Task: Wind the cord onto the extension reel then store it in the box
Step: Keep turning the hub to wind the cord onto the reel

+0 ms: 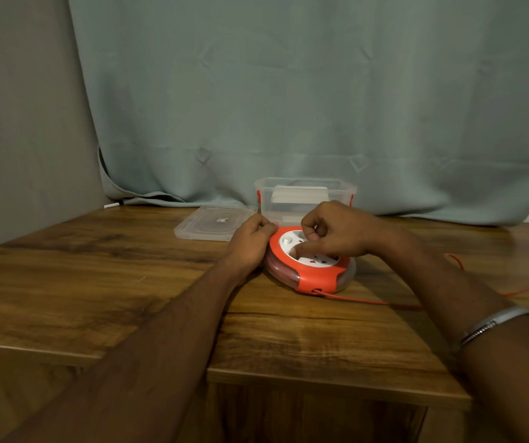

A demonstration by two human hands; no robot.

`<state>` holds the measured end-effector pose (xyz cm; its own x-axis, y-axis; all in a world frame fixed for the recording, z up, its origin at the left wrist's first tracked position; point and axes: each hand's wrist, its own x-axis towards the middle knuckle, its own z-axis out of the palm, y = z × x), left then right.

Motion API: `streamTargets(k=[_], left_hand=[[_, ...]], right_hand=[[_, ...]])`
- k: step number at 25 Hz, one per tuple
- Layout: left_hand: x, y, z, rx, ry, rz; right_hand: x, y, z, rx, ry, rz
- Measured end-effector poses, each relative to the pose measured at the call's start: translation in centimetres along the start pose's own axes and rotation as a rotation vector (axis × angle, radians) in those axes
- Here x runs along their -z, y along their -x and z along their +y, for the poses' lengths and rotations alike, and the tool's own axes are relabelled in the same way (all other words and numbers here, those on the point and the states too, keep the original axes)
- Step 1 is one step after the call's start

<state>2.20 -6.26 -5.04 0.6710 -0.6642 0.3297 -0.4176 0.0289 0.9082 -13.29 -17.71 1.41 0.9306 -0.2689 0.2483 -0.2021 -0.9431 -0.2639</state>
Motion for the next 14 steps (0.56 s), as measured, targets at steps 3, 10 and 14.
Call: streamTargets(k=[3,10,14], left_hand=[[0.0,0.0,-0.1,-0.024,0.021,0.008],[0.2,0.1,0.0,-0.048,0.008,-0.021],[0.2,0.1,0.1,-0.045,-0.001,-0.041]], right_hand=[[0.8,0.3,0.1,0.090,-0.097,0.027],[1.2,0.2,1.6,0.012,-0.111,-0.161],[1.4,0.3,2.0,-0.022,-0.161,-0.140]])
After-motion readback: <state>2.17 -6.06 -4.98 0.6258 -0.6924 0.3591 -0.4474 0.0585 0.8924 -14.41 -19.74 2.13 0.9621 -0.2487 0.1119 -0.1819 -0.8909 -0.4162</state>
